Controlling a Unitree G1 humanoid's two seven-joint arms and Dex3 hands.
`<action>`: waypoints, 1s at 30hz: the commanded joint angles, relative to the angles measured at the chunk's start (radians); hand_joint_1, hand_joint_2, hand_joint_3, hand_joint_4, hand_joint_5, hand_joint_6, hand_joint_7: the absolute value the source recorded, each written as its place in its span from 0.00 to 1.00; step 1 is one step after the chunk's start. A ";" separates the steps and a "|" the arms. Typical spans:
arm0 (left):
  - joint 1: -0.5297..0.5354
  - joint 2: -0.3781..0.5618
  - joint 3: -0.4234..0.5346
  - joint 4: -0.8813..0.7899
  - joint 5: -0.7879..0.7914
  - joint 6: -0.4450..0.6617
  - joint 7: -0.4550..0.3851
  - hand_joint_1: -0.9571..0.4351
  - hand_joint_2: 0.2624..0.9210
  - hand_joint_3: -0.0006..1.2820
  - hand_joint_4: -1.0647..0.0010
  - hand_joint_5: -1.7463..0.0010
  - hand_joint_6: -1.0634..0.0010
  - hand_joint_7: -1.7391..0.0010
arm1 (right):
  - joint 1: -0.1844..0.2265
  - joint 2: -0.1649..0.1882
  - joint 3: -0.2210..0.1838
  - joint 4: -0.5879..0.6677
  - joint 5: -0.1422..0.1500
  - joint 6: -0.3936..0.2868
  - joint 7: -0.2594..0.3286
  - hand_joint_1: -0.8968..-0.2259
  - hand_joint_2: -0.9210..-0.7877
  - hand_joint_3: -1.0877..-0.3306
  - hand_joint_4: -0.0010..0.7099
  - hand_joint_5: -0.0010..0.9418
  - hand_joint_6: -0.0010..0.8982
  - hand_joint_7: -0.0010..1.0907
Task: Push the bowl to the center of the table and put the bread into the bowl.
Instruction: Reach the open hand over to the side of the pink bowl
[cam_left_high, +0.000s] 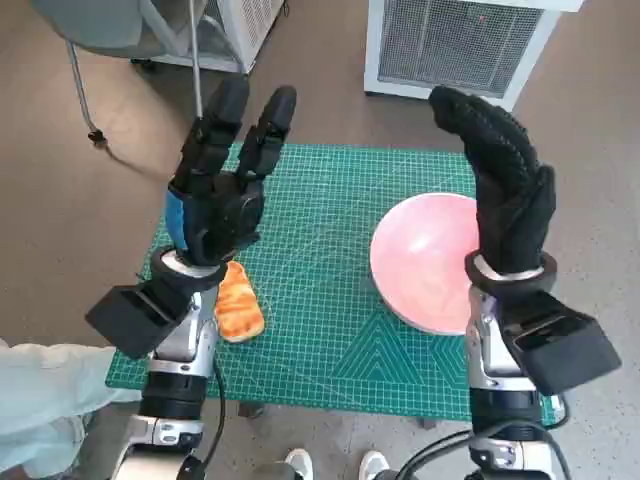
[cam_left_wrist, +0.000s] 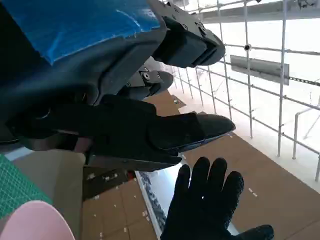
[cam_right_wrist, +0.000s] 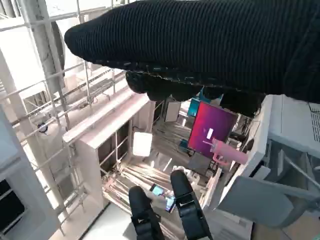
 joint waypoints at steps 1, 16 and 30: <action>-0.015 -0.002 0.001 0.014 -0.015 0.013 -0.007 0.40 1.00 0.27 0.71 1.00 0.59 1.00 | 0.030 0.004 0.000 -0.005 0.000 0.015 -0.007 0.58 0.00 0.39 0.38 0.00 0.00 0.61; -0.014 -0.004 0.004 0.016 -0.013 0.028 -0.006 0.55 1.00 0.22 0.71 1.00 0.60 1.00 | 0.043 0.001 -0.001 -0.028 0.011 0.040 -0.001 0.59 0.00 0.39 0.39 0.01 0.00 0.61; -0.013 -0.013 0.002 0.027 -0.016 0.023 -0.016 0.73 1.00 0.22 0.72 1.00 0.60 1.00 | 0.067 -0.025 -0.028 -0.037 0.046 0.041 0.015 0.60 0.00 0.39 0.39 0.01 0.00 0.61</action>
